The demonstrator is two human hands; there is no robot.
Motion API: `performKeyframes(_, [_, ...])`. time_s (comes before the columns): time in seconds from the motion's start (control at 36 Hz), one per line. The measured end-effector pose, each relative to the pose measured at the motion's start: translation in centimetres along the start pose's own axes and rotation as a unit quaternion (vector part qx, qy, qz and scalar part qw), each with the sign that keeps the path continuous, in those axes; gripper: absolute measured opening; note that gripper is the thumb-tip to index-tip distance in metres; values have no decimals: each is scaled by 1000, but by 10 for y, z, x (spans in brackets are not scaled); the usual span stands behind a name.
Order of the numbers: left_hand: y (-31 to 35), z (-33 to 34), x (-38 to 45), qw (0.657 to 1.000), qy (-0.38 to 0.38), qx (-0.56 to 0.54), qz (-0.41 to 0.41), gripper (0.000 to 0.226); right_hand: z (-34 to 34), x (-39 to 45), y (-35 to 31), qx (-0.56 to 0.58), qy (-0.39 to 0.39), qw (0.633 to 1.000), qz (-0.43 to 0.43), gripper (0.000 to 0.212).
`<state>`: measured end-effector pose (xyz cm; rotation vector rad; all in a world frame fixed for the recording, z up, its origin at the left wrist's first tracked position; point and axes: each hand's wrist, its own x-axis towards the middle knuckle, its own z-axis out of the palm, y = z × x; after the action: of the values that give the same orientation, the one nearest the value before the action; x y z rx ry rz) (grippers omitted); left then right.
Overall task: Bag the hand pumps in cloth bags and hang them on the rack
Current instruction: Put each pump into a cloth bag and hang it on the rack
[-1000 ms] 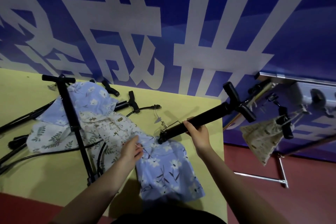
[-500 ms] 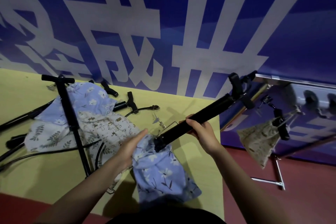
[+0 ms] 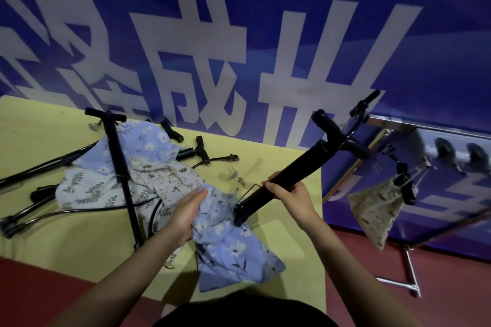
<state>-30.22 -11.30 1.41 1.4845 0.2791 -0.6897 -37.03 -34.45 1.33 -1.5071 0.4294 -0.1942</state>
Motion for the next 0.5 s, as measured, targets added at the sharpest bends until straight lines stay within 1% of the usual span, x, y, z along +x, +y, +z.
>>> performKeyframes(0.08, [-2, -3, -4, 999, 17, 36, 22, 60, -6, -2, -3, -5, 21, 1000, -12, 11])
performKeyframes(0.14, [-4, -4, -6, 999, 14, 32, 30, 62, -7, -3, -6, -1, 35, 999, -17, 11])
performKeyframes(0.25, [-3, -1, -13, 999, -10, 29, 43, 59, -3, -6, -11, 18, 19, 999, -24, 6])
performKeyframes(0.33, [1, 1, -19, 999, -17, 23, 44, 61, 6, -11, -16, 63, -3, 998, -31, 9])
performKeyframes(0.39, [0, 0, -16, 998, -32, 19, 53, 69, 15, -14, -20, 107, -10, 994, -24, 4])
performKeyframes(0.44, [4, 2, -17, 998, -28, 8, 59, 62, 24, -17, -20, 153, -10, 988, -16, 8])
performKeyframes(0.5, [10, 5, -19, 998, -28, -12, 57, 57, 33, -19, -15, 173, 6, 985, -9, 3])
